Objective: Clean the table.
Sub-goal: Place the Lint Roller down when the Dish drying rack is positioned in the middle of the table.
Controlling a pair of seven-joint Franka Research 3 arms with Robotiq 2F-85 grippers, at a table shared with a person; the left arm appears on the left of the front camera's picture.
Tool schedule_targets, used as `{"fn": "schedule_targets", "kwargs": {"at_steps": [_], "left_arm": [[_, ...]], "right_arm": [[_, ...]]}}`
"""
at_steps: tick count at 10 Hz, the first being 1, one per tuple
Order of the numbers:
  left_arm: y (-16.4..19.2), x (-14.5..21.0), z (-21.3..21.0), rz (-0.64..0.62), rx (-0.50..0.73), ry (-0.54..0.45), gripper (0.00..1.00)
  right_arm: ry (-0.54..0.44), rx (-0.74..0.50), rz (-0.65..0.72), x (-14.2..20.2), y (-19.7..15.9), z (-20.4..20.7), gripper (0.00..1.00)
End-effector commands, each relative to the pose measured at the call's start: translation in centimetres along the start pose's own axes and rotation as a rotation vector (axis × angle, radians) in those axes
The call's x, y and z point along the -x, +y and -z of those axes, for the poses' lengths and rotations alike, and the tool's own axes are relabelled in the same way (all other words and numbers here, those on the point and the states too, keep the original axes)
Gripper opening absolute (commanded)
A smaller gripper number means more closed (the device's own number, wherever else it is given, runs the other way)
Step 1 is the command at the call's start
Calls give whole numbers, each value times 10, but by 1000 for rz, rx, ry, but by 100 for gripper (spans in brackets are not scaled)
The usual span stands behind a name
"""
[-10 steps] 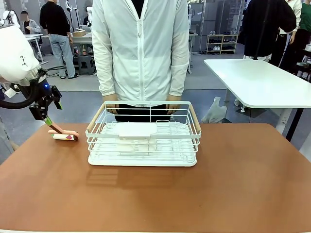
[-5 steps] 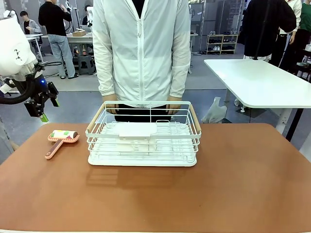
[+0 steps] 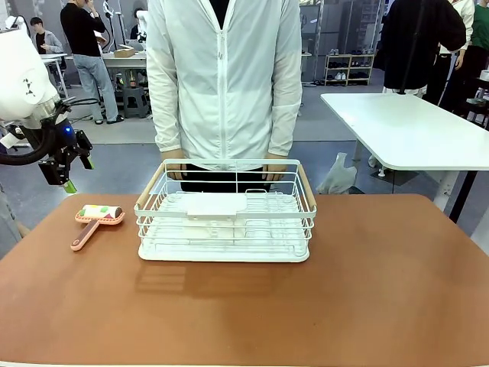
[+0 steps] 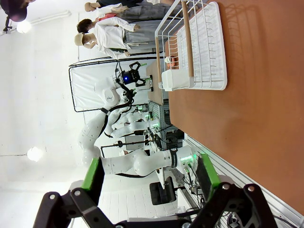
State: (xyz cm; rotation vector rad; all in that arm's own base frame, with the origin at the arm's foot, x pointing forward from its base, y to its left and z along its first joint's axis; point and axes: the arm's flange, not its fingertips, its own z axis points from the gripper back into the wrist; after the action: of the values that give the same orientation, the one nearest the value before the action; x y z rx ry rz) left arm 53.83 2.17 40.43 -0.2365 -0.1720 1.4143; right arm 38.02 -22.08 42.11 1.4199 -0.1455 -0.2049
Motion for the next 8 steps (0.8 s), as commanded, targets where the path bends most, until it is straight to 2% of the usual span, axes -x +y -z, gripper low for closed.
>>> {"fn": "schedule_targets", "kwargs": {"at_steps": [1,8], "left_arm": [[0,-1,0,-2,4,-1,100],[0,-1,0,-2,4,-1,100]], "right_arm": [[-2,7,3,0,3,0,100],[-2,7,3,0,3,0,100]]}}
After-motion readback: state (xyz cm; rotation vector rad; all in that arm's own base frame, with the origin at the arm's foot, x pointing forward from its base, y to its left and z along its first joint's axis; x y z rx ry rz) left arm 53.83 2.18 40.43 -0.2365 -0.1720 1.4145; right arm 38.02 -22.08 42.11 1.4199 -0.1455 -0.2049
